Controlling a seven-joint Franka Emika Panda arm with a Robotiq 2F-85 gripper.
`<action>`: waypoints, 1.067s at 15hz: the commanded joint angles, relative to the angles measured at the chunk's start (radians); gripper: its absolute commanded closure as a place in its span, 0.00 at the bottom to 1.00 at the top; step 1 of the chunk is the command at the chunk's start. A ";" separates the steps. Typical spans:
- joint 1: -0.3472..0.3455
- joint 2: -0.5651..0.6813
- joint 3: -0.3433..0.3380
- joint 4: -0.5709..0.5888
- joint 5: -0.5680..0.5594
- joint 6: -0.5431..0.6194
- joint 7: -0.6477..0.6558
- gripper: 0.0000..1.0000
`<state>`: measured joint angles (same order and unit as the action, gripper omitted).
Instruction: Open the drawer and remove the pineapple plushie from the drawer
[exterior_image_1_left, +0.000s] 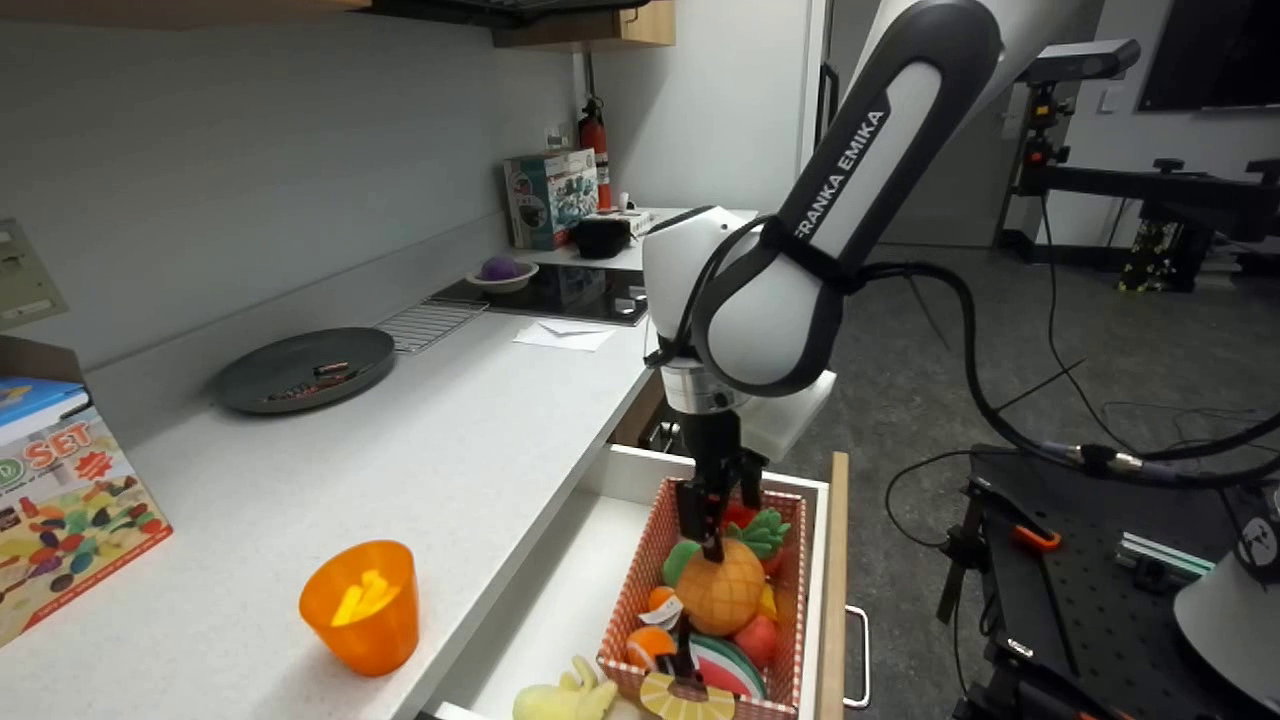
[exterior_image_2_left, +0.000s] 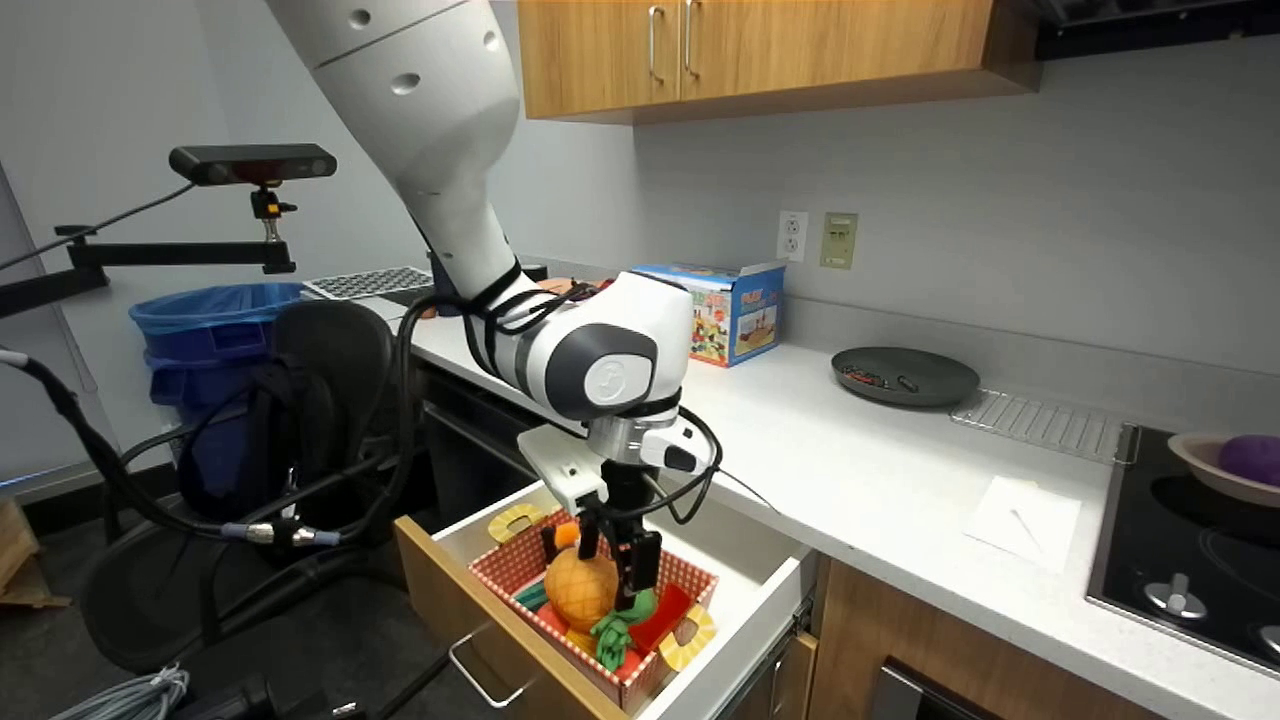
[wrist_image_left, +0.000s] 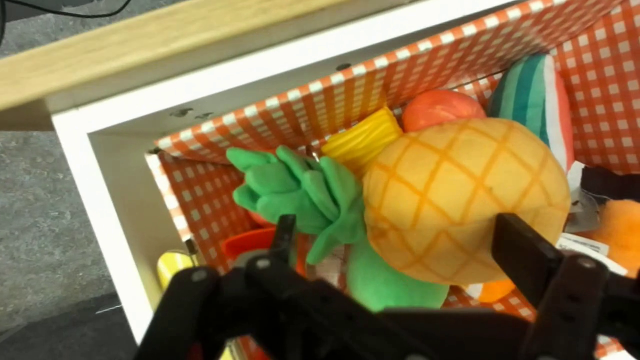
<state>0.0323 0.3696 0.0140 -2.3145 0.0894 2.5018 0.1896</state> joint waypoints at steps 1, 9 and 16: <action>-0.035 0.069 0.046 0.049 0.094 0.031 -0.100 0.00; -0.146 0.149 0.161 0.096 0.354 0.015 -0.311 0.25; -0.123 0.128 0.129 0.079 0.333 0.041 -0.286 0.71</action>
<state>-0.1094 0.5011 0.1563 -2.2356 0.4344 2.5284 -0.1129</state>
